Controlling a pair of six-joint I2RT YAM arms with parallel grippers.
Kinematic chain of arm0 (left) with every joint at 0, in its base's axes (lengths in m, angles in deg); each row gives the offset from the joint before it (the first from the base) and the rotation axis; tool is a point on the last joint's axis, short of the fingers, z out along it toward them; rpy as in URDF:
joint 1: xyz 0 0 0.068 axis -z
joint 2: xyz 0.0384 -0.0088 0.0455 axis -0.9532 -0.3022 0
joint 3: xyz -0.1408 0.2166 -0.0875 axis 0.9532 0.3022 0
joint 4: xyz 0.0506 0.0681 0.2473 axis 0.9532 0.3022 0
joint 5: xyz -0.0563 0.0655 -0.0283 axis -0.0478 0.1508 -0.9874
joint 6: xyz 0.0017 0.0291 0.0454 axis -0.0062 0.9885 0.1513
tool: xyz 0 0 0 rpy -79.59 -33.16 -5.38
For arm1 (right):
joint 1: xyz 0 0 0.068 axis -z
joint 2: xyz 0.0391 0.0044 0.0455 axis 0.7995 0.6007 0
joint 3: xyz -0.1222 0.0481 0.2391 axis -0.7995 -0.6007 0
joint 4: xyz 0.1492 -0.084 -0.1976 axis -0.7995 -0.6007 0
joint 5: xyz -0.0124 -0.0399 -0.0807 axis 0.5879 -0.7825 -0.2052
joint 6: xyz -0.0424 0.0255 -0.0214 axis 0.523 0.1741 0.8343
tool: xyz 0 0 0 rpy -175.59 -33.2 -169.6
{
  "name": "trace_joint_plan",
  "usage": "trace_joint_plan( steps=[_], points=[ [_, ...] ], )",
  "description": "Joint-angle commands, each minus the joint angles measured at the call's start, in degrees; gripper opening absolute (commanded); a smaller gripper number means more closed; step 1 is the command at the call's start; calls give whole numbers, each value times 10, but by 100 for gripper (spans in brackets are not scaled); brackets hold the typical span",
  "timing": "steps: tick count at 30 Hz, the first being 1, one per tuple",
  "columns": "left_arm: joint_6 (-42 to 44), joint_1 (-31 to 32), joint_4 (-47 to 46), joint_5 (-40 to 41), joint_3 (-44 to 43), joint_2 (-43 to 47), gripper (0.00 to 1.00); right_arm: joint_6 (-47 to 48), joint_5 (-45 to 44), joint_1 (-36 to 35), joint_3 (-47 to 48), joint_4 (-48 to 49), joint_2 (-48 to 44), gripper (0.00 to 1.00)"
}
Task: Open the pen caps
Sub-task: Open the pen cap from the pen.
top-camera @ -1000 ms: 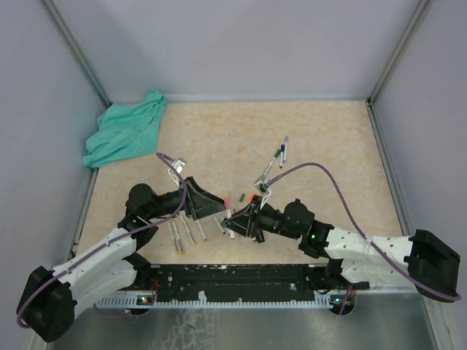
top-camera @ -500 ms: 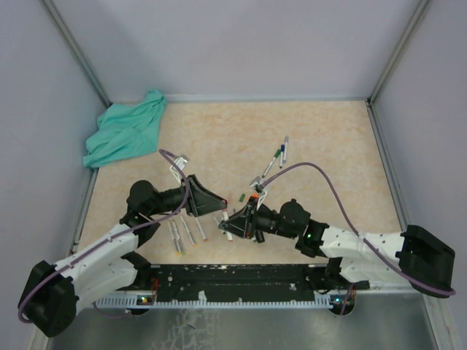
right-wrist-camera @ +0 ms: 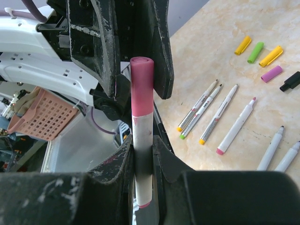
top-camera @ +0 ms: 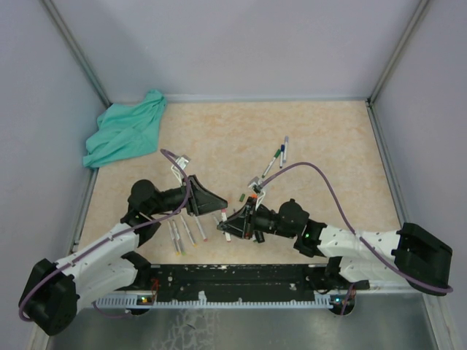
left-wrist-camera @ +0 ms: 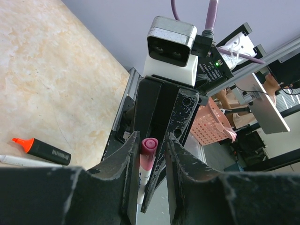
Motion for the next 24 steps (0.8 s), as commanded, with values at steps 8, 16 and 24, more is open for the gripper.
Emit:
trace_joint_plan(
  steps=[8, 16, 24],
  points=[
    [8, 3, -29, -22, 0, -19, 28, -3, 2, -3, 24, 33, 1, 0],
    [22, 4, -36, -29, -6, -35, 0, -9, 5, -3, 17, 40, -3, 0],
    [47, -41, 4, 22, -63, -43, 0, -47, 17, -5, -19, 74, -7, 0]
  ],
)
